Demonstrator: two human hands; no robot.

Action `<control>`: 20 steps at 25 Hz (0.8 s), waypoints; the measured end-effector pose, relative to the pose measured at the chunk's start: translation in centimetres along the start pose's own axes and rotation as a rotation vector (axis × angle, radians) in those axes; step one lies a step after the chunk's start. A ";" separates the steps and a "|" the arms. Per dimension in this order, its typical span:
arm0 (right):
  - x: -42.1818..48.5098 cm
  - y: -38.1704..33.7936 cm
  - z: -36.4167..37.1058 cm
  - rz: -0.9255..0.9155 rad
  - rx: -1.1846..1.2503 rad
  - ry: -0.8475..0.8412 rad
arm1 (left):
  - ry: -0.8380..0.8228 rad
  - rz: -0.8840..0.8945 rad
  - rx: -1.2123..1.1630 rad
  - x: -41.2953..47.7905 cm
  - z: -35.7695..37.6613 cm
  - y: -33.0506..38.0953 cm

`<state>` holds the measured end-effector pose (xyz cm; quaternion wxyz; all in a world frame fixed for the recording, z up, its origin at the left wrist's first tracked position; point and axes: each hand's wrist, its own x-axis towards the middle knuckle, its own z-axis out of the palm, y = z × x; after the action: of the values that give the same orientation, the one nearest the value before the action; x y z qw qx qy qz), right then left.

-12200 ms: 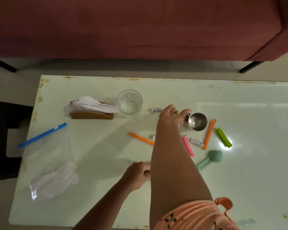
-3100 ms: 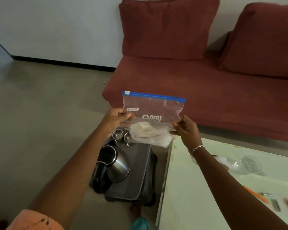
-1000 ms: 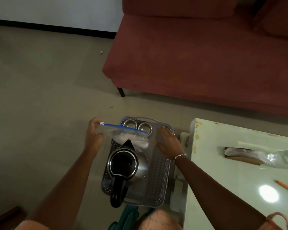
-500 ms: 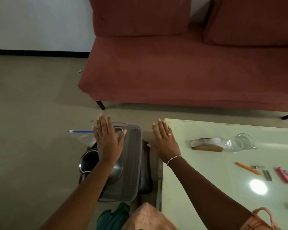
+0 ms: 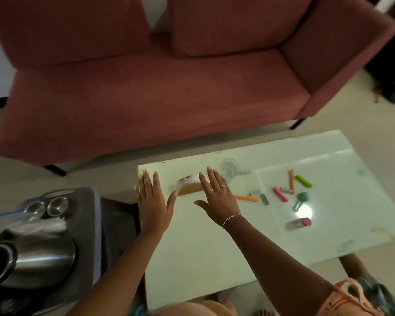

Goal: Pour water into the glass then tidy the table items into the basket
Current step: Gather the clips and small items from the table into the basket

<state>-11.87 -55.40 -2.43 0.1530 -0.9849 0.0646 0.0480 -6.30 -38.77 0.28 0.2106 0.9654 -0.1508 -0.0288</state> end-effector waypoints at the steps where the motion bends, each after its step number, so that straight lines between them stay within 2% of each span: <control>1: -0.8 2.2 -0.5 0.035 0.000 0.007 | -0.019 0.026 -0.010 0.1 1.1 2.1; 10: -7.1 16.4 -2.9 0.294 0.058 0.071 | -0.218 0.230 0.035 0.3 9.4 15.2; 20: -13.0 23.7 -1.6 0.500 0.131 0.118 | -0.344 0.429 0.093 -0.4 13.7 19.8</control>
<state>-27.91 -76.79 -6.42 0.1957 -0.9276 0.3175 0.0226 -13.86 -61.26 -3.97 0.1386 0.9010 -0.3864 -0.1403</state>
